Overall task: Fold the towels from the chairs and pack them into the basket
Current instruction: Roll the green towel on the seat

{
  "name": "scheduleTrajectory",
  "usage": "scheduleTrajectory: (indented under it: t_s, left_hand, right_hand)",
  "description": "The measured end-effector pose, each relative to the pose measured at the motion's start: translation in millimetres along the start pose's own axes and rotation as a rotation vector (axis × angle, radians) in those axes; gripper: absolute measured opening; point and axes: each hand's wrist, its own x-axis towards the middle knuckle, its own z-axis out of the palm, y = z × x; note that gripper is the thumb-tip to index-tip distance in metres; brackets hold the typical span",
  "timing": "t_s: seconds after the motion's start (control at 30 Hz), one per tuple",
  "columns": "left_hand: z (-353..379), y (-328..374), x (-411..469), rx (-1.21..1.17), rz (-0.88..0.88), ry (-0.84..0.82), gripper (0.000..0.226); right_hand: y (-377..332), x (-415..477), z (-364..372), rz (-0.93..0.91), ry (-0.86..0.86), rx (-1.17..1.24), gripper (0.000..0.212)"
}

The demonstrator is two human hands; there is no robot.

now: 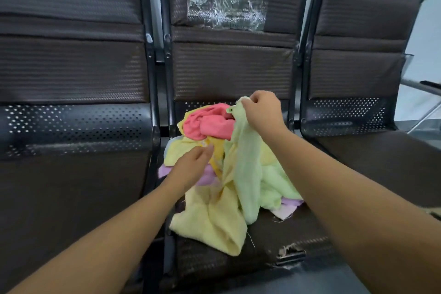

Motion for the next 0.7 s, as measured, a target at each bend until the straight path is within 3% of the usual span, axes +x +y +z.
scheduleTrajectory:
  t_s: [0.07, 0.13, 0.2, 0.3, 0.43, 0.53, 0.7]
  left_hand:
    - [-8, 29, -21, -0.408, -0.085, -0.079, 0.07]
    - [-21, 55, -49, -0.779, -0.045, -0.237, 0.081]
    - [-40, 78, -78, -0.938, 0.046, -0.289, 0.074]
    - [-73, 97, -107, -0.915, 0.178, -0.128, 0.049]
    - [-118, 94, -143, -0.567, 0.294, 0.095, 0.027]
    - [-146, 69, -169, -0.404, 0.28, 0.194, 0.024]
    - [-160, 14, -192, -0.584, 0.108, 0.236, 0.02]
  right_hand:
    - [-30, -23, -10, -0.015, -0.094, 0.265, 0.034]
    - [-57, -45, -14, 0.026, -0.246, 0.53, 0.023]
    - [-81, -62, -17, 0.056, -0.354, 0.714, 0.016]
    - [-112, -86, -19, 0.065, -0.375, 0.823, 0.017]
    - [-138, -114, -8, 0.052, -0.434, 0.821, 0.015]
    - [-147, -141, 10, 0.098, -0.524, 0.746, 0.016]
    - [-127, -190, 46, 0.145, -0.689, 0.562, 0.031]
